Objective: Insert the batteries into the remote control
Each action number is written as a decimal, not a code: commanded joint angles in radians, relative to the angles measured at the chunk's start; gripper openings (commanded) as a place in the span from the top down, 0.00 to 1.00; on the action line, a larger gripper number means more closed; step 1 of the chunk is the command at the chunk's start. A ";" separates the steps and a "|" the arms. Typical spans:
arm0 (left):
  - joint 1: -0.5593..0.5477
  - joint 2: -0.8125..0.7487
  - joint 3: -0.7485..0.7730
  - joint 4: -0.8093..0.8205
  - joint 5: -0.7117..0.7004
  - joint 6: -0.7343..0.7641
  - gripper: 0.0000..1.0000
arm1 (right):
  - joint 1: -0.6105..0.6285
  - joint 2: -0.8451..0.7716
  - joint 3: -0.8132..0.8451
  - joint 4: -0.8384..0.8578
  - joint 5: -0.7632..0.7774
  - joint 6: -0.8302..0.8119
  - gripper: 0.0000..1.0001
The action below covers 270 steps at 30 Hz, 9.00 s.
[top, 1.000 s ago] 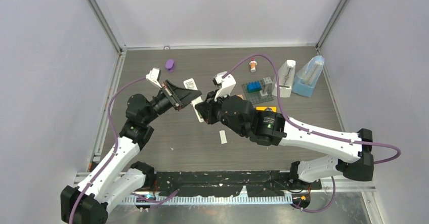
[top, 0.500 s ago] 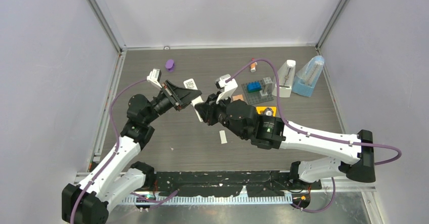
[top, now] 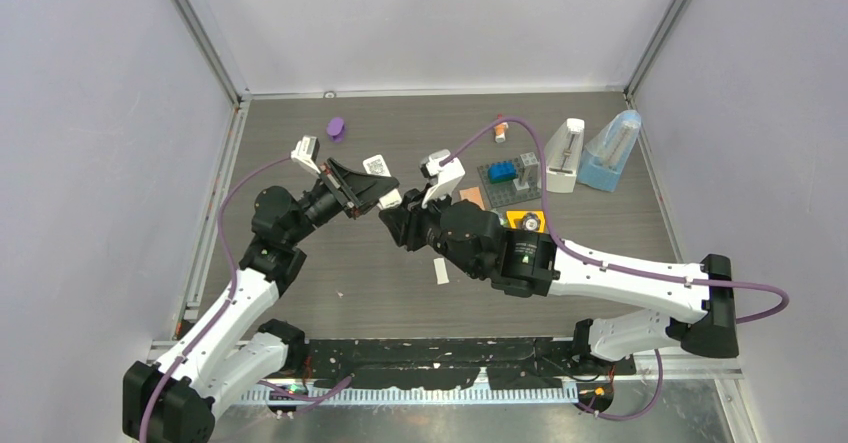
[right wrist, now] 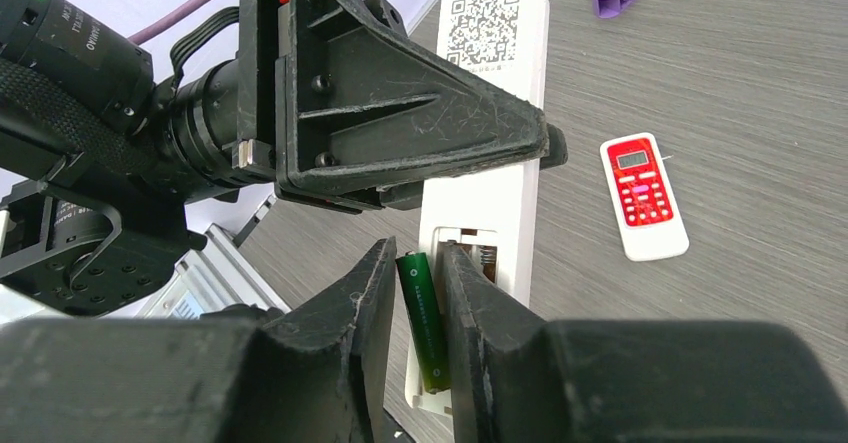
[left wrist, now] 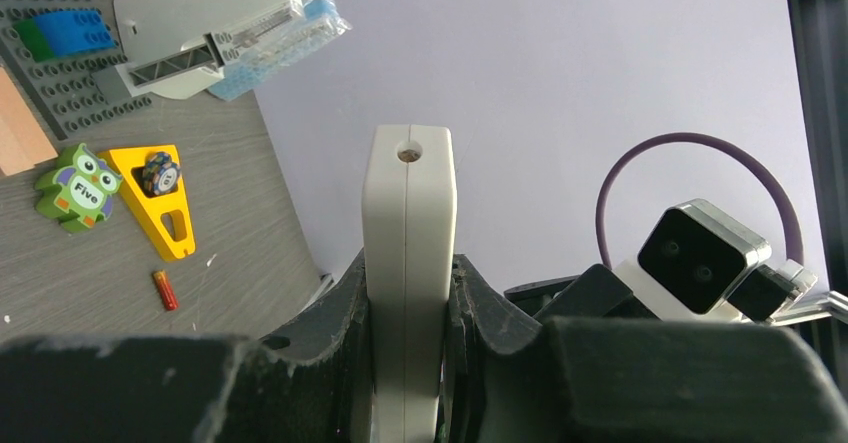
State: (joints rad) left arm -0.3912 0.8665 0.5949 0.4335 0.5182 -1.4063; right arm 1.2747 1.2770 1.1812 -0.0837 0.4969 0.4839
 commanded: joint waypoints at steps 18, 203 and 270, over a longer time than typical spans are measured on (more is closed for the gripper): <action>-0.008 -0.005 -0.005 0.142 0.044 -0.160 1.00 | 0.000 0.060 0.044 -0.010 0.111 -0.025 0.93; 0.166 0.239 0.089 0.442 0.105 -0.157 1.00 | -0.220 0.028 0.200 -0.076 -0.209 -0.050 0.92; 0.147 0.298 0.049 0.478 0.138 -0.263 1.00 | -0.155 0.102 0.171 -0.004 -0.102 -0.155 0.57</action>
State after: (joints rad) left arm -0.2401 1.1721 0.6392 0.8032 0.6548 -1.6398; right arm 1.1255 1.3811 1.3041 -0.0509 0.3431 0.3050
